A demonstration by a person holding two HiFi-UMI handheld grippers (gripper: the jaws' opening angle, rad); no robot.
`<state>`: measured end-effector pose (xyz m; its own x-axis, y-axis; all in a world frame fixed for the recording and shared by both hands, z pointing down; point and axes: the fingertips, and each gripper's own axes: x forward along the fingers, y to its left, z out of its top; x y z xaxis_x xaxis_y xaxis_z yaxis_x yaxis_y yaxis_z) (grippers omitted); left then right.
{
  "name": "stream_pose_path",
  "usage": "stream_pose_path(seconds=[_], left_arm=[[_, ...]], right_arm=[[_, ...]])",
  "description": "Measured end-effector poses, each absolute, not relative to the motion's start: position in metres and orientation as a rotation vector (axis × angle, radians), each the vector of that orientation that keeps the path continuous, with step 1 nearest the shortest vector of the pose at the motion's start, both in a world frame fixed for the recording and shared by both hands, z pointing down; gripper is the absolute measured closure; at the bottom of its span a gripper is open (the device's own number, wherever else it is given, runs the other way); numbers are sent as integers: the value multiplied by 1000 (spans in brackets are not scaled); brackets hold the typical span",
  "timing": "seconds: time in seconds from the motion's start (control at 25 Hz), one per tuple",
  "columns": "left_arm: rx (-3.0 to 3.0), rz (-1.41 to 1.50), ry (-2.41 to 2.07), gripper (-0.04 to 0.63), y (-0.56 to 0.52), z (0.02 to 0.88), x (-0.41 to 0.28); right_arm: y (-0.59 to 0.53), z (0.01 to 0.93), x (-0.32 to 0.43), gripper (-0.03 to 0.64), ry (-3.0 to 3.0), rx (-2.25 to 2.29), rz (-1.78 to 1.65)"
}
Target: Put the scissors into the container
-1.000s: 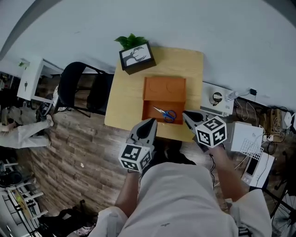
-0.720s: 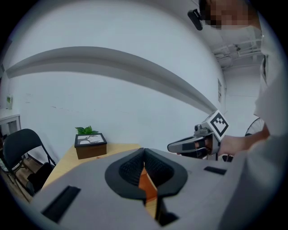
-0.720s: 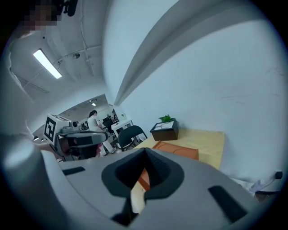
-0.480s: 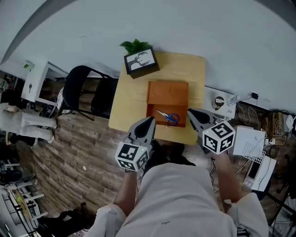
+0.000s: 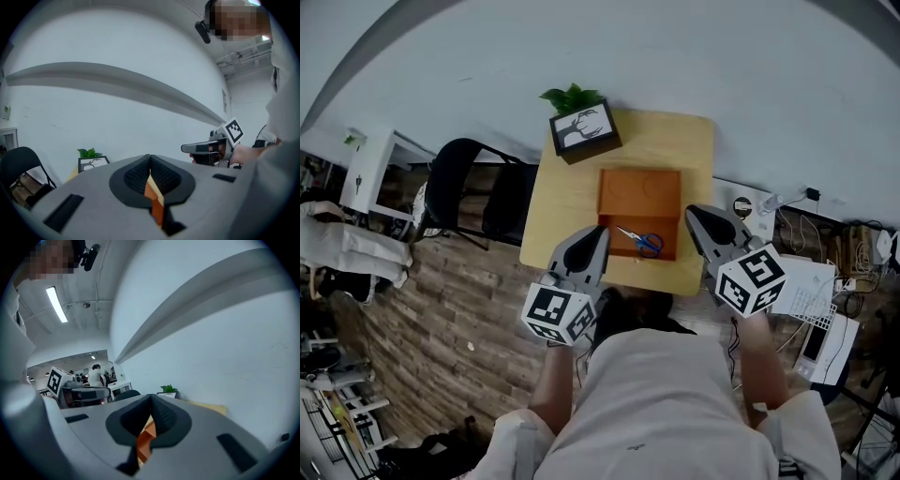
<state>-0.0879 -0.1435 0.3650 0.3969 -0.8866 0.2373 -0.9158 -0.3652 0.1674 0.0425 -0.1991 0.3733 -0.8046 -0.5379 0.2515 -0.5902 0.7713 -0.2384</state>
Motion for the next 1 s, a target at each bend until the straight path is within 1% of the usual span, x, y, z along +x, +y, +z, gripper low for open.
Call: stream_pose_path(seconds=[1.0], left_arm=[[2407,156,-1574,588,-157,363,-90]], right_arm=[[-204,359,31,618,-2824,871,359]])
